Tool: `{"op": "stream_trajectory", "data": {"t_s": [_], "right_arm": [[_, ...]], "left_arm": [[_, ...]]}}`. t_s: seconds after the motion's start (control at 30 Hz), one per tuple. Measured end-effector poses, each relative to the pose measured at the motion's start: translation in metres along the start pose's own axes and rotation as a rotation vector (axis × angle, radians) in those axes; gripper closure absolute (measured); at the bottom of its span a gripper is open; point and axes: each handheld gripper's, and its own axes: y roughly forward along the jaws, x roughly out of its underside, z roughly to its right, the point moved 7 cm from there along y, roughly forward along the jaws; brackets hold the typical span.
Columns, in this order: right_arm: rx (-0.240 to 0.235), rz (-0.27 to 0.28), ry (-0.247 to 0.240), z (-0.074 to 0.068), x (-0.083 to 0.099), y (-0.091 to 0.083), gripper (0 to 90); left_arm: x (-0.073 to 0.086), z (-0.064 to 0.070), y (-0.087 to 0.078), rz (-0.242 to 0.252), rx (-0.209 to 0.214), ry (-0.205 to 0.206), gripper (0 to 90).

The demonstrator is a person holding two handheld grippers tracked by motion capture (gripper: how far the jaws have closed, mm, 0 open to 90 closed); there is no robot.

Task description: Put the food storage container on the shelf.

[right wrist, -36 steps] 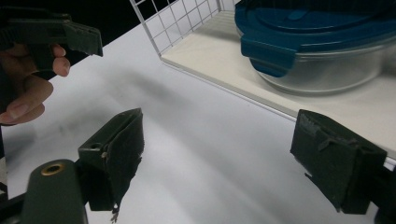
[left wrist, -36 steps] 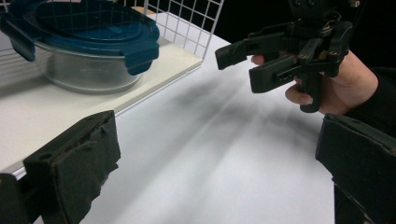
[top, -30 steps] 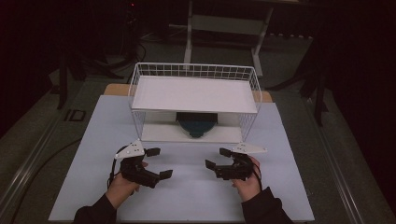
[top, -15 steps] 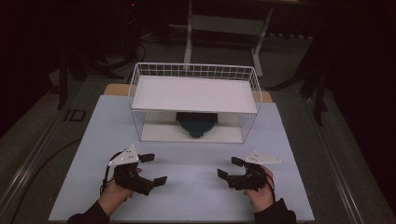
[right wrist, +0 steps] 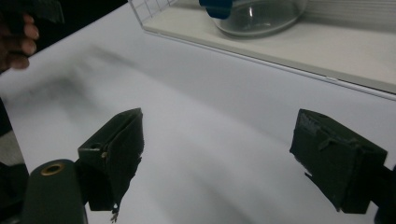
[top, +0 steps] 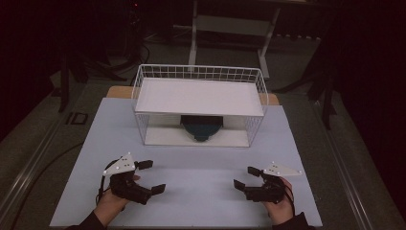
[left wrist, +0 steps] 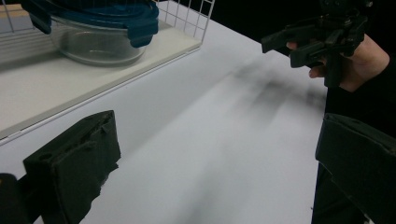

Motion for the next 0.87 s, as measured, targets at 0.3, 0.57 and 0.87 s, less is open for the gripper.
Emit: {"op": "stream_trajectory", "data": {"t_s": [0.3,0.57,0.87], "right_arm": [[-0.008,-0.015,-0.019,0.010,0.009,-0.008,16.8],[-0.006,-0.018,-0.012,0.017,0.011,-0.008,16.9],[-0.017,-0.044,0.020,0.019,0.016,-0.002,16.9]], "left_arm": [[0.008,-0.001,-0.004,-0.005,0.014,-0.004,0.0],[0.007,-0.007,-0.004,0.017,-0.002,-0.018,0.0],[0.008,-0.005,-0.002,0.016,0.006,-0.012,0.0]]}}
